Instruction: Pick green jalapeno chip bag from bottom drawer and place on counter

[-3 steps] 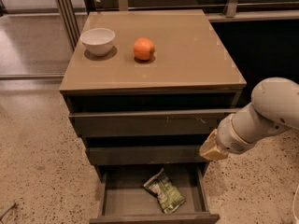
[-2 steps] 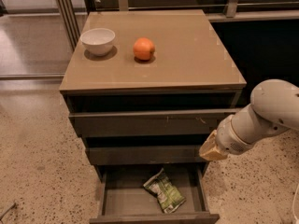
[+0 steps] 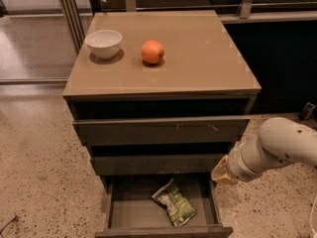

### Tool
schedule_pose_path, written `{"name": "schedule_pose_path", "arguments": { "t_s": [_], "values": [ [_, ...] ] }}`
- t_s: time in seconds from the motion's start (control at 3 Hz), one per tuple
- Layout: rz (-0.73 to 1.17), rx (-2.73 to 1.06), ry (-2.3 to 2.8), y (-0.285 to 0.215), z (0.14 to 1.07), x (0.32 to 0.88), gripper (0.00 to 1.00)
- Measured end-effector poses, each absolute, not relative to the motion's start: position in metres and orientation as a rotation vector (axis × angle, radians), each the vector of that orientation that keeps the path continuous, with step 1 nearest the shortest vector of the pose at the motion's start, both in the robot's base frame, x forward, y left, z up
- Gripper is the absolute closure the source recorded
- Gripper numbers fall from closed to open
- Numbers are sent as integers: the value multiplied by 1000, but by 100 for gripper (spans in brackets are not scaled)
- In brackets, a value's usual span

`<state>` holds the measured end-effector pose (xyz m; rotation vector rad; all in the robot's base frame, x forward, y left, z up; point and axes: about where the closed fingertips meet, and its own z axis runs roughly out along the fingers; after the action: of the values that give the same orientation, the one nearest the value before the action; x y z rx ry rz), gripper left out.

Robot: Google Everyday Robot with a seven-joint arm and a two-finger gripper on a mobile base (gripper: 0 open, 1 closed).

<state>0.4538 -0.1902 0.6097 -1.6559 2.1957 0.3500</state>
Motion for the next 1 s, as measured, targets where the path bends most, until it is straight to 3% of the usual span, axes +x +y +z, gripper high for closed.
{"name": "schedule_pose_path", "arguments": {
  "t_s": [0.67,1.0],
  "values": [
    [384,-1549,2133,-203,470,529,100],
    [463,-1528,2157,-195,429,521,100]
  ]
}}
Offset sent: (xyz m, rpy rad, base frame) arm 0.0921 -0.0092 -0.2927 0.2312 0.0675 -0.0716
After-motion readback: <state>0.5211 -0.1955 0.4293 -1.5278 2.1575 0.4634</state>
